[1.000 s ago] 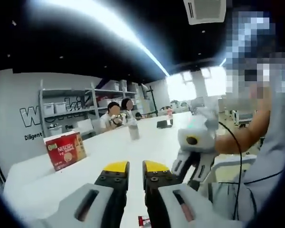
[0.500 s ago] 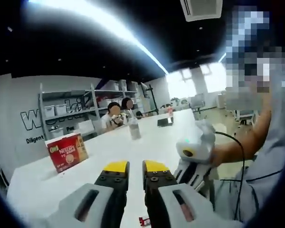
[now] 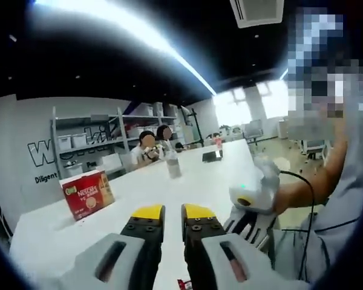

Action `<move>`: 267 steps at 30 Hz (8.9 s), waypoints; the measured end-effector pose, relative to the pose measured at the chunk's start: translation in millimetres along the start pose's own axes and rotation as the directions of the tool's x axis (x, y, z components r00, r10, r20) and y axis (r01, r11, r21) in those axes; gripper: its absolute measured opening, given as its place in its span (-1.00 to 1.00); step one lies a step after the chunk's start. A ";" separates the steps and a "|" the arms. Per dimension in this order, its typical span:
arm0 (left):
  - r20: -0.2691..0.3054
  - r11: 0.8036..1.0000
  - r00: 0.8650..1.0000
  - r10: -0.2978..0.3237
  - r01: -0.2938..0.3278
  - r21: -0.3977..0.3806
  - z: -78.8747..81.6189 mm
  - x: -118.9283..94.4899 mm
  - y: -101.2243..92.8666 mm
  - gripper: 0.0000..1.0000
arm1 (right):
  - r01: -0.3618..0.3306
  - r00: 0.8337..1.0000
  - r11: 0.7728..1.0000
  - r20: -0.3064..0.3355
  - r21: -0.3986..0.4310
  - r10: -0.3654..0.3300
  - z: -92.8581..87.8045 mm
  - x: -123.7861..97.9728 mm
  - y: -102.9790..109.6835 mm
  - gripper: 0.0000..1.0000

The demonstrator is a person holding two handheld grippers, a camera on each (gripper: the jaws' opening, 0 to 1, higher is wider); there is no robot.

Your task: Tear open the coffee pouch, take out the coffee, and pour the coffee from the pouch into the cup

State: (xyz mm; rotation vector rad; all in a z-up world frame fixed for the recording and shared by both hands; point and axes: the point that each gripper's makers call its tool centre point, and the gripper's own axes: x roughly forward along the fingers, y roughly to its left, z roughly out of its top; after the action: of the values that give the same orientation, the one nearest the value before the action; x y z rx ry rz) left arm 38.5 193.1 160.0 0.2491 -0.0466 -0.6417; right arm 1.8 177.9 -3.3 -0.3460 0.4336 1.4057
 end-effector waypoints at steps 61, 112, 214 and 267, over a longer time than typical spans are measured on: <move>-0.018 0.980 1.000 0.022 -0.025 -0.198 -29.6 29.3 2.7 -0.79 | 0.393 0.613 0.920 0.744 0.006 -0.266 203.0 -104.8 -39.2 -0.64; 0.451 0.889 0.873 -0.184 0.344 -0.301 32.1 4.7 -23.2 -0.36 | -0.435 0.414 0.880 0.826 -0.189 0.382 166.9 -132.8 -39.7 -0.87; 0.196 0.918 0.934 -0.299 0.338 -0.210 -9.0 0.9 -39.1 -0.79 | -0.213 0.884 0.879 0.299 -0.426 0.359 107.1 -84.6 -2.8 -0.84; 0.046 0.898 0.926 -0.375 0.375 -0.231 -34.7 16.5 -62.9 -0.81 | -0.410 0.539 0.901 0.760 -0.141 0.364 176.2 -109.7 -13.4 -0.88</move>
State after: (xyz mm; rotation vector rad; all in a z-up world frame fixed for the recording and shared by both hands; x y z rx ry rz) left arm 19.0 142.1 110.4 0.0244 0.0798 -1.0252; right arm 18.3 165.5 203.7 0.4603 -0.2006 1.8229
